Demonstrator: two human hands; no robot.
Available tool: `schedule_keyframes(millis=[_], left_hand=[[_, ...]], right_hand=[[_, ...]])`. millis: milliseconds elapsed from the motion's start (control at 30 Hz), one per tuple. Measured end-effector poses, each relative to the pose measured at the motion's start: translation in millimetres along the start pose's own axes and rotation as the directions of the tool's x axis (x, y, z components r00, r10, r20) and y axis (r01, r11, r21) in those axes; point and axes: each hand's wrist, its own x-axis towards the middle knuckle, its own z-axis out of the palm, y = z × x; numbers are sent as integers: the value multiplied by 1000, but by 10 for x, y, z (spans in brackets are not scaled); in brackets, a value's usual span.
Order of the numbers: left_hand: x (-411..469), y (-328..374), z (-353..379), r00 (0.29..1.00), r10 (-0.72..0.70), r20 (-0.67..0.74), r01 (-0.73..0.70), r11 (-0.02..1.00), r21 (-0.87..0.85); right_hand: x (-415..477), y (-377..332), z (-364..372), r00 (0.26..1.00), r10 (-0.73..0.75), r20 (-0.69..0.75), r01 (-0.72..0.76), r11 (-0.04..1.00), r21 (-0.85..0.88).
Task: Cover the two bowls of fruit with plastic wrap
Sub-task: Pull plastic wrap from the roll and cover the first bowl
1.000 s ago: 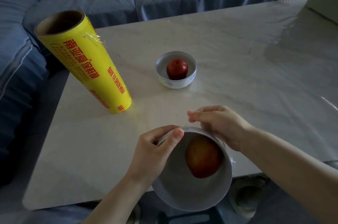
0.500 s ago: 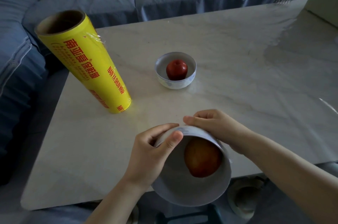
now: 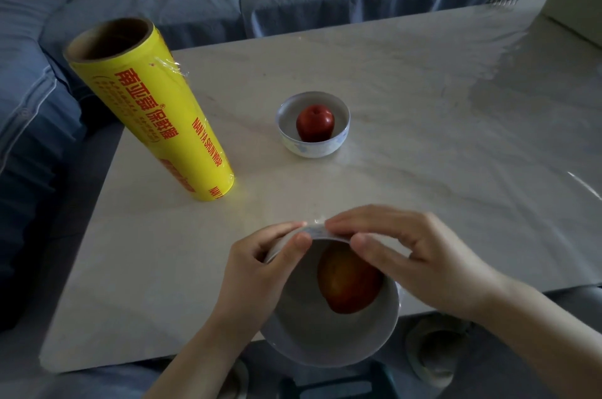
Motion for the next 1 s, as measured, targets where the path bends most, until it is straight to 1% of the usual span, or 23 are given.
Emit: schedule_keyframes(millis=[33, 100, 233, 333, 367, 433, 467, 500, 567, 600, 667, 733, 800, 833, 900, 933, 1000], left_hand=[[3, 7, 5, 1000, 2, 0, -2, 1000, -4], [6, 4, 18, 1000, -10, 1, 10, 1000, -5], [-15, -18, 30, 999, -44, -3, 44, 999, -7], [-51, -31, 50, 998, -61, -9, 61, 998, -9], [-55, -36, 49, 998, -61, -16, 60, 998, -6], [-34, -68, 29, 995, -76, -64, 73, 996, -43], [-24, -86, 12, 992, -88, -92, 82, 994, -72], [-17, -92, -2, 987, -112, -118, 97, 988, -119], [12, -89, -11, 964, -215, -158, 175, 957, -234], [21, -80, -4, 950, -267, -164, 214, 935, -282], [20, -66, 33, 930, -349, -118, 286, 886, -364], [-5, -49, 78, 912, -411, -19, 366, 832, -417], [-16, -39, 71, 883, -462, 81, 445, 768, -461], [-15, -27, 46, 872, -474, 126, 475, 752, -458], [1, -28, -16, 860, -477, 181, 509, 775, -375], [17, -19, -41, 862, -466, 199, 506, 799, -324], [60, 20, -69, 856, -436, 278, 503, 824, -260]], right_hand=[[0, 27, 38, 1000, -16, 26, 17, 998, -64], [34, 61, 100, 998, 2, 70, 5, 995, -102], [119, 46, 126, 976, 132, 171, -124, 991, -56], [165, 61, 104, 940, 232, 252, -228, 973, -45], [153, 87, 95, 916, 280, 289, -290, 957, -6], [77, 178, 56, 875, 352, 334, -424, 889, 173], [25, 220, 32, 873, 359, 329, -449, 855, 259], [-27, 264, 11, 884, 350, 309, -448, 825, 346], [-110, 347, -8, 906, 334, 261, -423, 747, 513], [-132, 364, 3, 915, 325, 238, -403, 717, 568], [-131, 376, 48, 930, 321, 179, -359, 696, 621], [-102, 360, 85, 929, 355, 109, -339, 692, 637], [-79, 343, 93, 924, 380, 45, -324, 713, 622], [-70, 308, 89, 920, 391, 28, -327, 726, 605], [-70, 267, 90, 914, 405, 14, -337, 741, 581], [-73, 253, 92, 912, 410, 11, -342, 745, 573], [-75, 229, 97, 910, 414, 11, -354, 764, 539]])
